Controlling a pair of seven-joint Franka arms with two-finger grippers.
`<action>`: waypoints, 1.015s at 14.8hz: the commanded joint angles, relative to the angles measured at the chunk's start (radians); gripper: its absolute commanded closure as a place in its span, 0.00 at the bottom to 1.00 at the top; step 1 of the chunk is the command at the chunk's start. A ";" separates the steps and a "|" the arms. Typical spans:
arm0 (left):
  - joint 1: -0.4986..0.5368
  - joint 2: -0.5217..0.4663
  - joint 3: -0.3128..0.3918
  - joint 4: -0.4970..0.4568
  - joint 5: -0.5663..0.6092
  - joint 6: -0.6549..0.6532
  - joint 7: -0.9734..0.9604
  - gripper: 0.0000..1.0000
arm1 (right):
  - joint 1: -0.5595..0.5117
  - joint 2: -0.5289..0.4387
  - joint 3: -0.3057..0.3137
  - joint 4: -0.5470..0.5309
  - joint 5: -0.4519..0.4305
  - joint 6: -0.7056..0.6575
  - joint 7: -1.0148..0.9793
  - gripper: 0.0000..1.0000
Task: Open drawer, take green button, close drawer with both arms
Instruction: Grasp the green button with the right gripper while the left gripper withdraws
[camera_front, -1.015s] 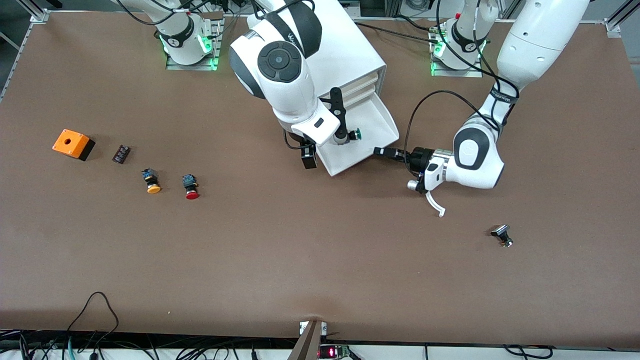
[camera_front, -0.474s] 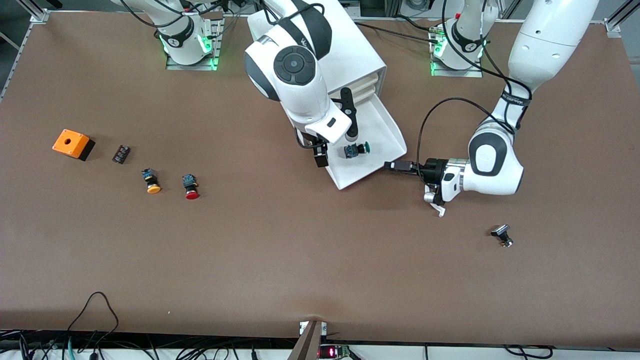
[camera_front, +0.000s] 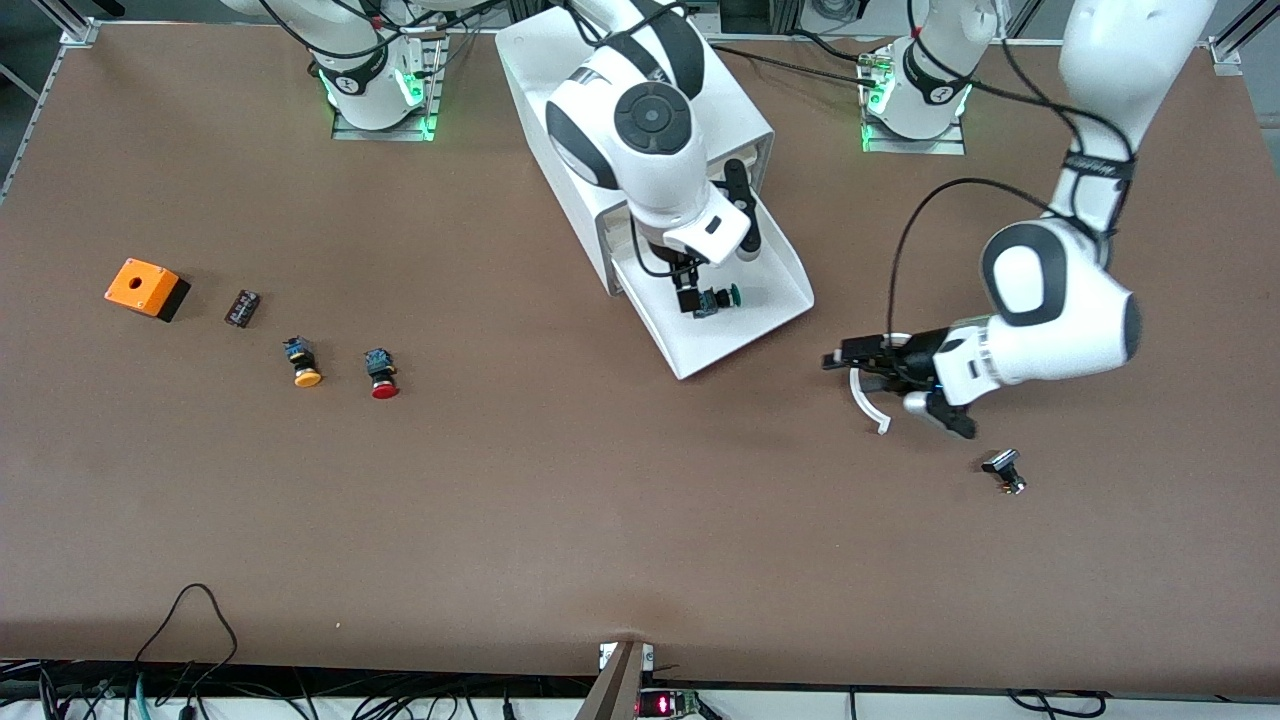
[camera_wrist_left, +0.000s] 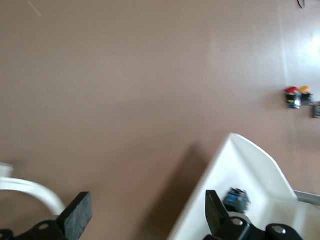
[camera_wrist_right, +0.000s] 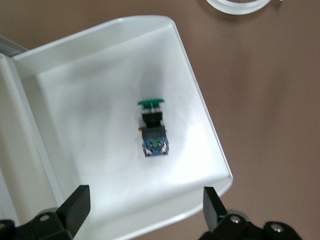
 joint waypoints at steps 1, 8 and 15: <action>0.021 -0.104 0.037 0.009 0.073 0.005 -0.003 0.00 | 0.038 0.072 -0.014 0.051 0.003 0.036 0.021 0.00; 0.089 -0.218 0.082 0.270 0.547 -0.377 -0.079 0.00 | 0.053 0.136 -0.030 0.050 -0.040 0.096 0.015 0.00; 0.074 -0.232 0.025 0.385 0.846 -0.617 -0.426 0.00 | 0.053 0.172 -0.033 0.048 -0.043 0.168 0.013 0.00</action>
